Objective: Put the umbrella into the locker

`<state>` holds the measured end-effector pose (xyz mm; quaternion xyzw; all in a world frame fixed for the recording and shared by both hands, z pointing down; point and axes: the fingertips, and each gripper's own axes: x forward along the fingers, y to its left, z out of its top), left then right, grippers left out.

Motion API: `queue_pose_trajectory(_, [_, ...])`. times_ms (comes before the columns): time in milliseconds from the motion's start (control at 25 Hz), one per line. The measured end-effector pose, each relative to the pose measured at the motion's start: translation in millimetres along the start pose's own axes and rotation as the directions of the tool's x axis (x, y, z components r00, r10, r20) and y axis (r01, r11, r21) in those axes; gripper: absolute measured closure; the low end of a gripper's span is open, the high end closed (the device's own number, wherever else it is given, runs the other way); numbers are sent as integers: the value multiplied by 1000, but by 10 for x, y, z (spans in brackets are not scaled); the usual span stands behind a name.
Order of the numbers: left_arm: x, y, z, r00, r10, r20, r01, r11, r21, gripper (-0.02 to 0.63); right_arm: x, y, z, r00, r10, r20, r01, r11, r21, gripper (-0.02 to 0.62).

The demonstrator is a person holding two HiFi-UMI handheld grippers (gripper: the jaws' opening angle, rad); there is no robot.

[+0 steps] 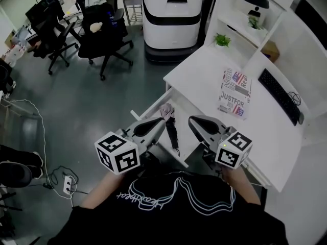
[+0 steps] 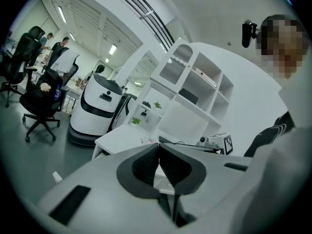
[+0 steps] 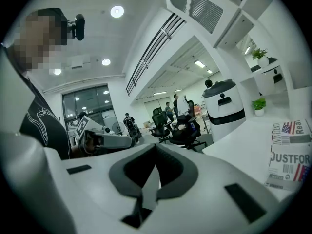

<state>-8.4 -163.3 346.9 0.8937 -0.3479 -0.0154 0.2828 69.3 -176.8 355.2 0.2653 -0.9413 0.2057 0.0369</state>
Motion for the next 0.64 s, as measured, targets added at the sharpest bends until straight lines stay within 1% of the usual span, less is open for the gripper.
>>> queue_pose_trajectory(280, [22,-29,-29,1000,-5,-16,5,1000,2,600,-80,-31,-70,999,-29,-20,30,999,14,592])
queue_pose_trajectory(440, [43,-22,-61,1000,-3,-22,3,1000,-3,601,-97,-56,-113,999,-35,-22,35,999,25,592])
queue_pose_trajectory(640, [72,-1,-152,999,11,-48,-11,1000,-10,600,-121,-88,-229,999,-38,-37,40,998,53,592])
